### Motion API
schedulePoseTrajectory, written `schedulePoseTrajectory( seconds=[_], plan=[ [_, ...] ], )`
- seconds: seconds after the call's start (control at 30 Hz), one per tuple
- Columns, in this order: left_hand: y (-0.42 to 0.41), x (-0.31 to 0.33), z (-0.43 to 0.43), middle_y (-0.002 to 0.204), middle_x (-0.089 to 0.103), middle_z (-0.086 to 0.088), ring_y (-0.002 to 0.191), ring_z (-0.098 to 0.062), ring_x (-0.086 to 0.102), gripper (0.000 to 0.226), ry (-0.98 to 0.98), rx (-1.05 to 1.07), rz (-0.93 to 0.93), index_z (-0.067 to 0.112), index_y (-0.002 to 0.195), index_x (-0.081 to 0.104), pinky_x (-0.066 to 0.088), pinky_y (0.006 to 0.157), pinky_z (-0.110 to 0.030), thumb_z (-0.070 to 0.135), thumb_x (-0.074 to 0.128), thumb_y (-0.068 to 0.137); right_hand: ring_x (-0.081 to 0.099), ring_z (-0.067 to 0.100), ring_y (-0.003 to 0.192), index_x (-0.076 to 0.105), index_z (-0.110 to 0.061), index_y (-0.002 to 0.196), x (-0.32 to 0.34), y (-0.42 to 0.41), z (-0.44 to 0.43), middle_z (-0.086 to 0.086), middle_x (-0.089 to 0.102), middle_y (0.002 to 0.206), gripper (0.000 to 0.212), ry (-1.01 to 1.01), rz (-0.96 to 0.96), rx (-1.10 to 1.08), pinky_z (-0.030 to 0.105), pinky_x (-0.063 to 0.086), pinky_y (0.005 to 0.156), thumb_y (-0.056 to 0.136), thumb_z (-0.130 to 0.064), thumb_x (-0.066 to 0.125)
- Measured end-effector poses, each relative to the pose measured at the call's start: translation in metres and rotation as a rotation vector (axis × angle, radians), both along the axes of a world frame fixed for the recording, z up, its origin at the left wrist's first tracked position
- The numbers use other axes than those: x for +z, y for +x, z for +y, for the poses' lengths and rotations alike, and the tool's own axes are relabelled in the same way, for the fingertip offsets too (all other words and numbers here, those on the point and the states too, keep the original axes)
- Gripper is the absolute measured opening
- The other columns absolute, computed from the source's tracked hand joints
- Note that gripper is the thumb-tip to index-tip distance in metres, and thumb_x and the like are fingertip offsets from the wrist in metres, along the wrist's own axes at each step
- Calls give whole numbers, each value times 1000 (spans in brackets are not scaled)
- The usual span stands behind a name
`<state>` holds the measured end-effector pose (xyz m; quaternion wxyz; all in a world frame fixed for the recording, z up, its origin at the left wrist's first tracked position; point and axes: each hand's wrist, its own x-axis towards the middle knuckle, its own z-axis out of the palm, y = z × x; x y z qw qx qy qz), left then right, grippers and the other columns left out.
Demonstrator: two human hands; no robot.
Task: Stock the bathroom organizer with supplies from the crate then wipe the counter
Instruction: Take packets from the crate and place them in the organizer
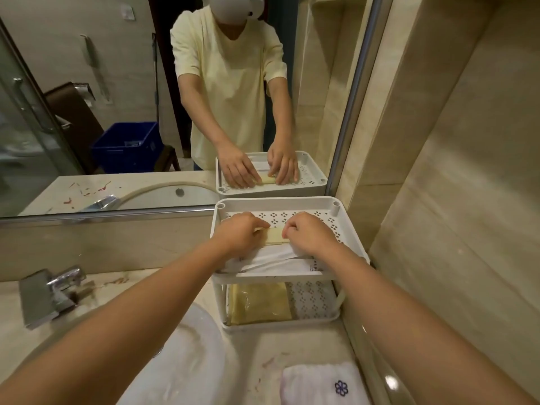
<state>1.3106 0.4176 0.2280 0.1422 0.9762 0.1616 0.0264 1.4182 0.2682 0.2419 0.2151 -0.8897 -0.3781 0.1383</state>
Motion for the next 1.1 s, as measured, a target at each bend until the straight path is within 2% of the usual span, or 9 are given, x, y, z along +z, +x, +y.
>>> schedulePoseTrajectory(
  seconds=[0.17,0.3,0.47,0.6,0.87,1.0,1.1],
  plan=[
    [-8,5,-9,123,63,0,111,-20,58,35,-9,-6,21,30,124,65,50,90,-35,20,53,92,61,18,97,67,-26,74,6,-9,-10,-8,69,100,32,-19,-11,25,40,51,88,88,-9,45],
    [-15,7,-17,117,69,6,103,-15,63,31,-53,12,8,29,115,70,54,86,-35,22,52,91,59,19,95,63,-25,80,10,-17,-18,-6,66,100,31,-23,-26,30,39,51,85,86,-6,40],
    [-24,9,-24,118,69,6,103,-16,63,31,-56,27,-20,29,117,69,54,86,-34,23,51,93,59,20,92,63,-25,85,9,-25,-21,-5,66,100,31,-42,-55,33,35,50,77,86,-6,39],
    [-31,10,-28,130,63,5,117,-18,58,33,-46,52,-17,27,125,65,50,95,-38,25,47,97,58,21,98,66,-23,94,3,-30,-22,-3,65,108,32,-29,-106,42,38,50,83,89,-8,39],
    [-57,17,-28,131,61,1,119,-17,56,37,7,122,-73,22,129,60,48,97,-36,24,52,93,53,20,117,61,-24,123,3,-53,-16,-2,57,130,32,60,-205,114,37,47,92,96,-21,43],
    [-85,26,-27,124,63,3,112,-16,58,35,58,180,-162,24,128,60,49,87,-31,31,55,93,50,19,121,58,-25,128,13,-74,-9,-3,56,133,35,57,-249,153,38,47,93,96,-24,43],
    [-114,35,-25,122,61,2,108,-17,57,36,103,237,-195,25,127,58,49,84,-32,34,57,92,50,20,122,56,-25,129,22,-95,-2,-3,56,133,36,55,-288,200,38,46,92,95,-24,43]
  ],
)
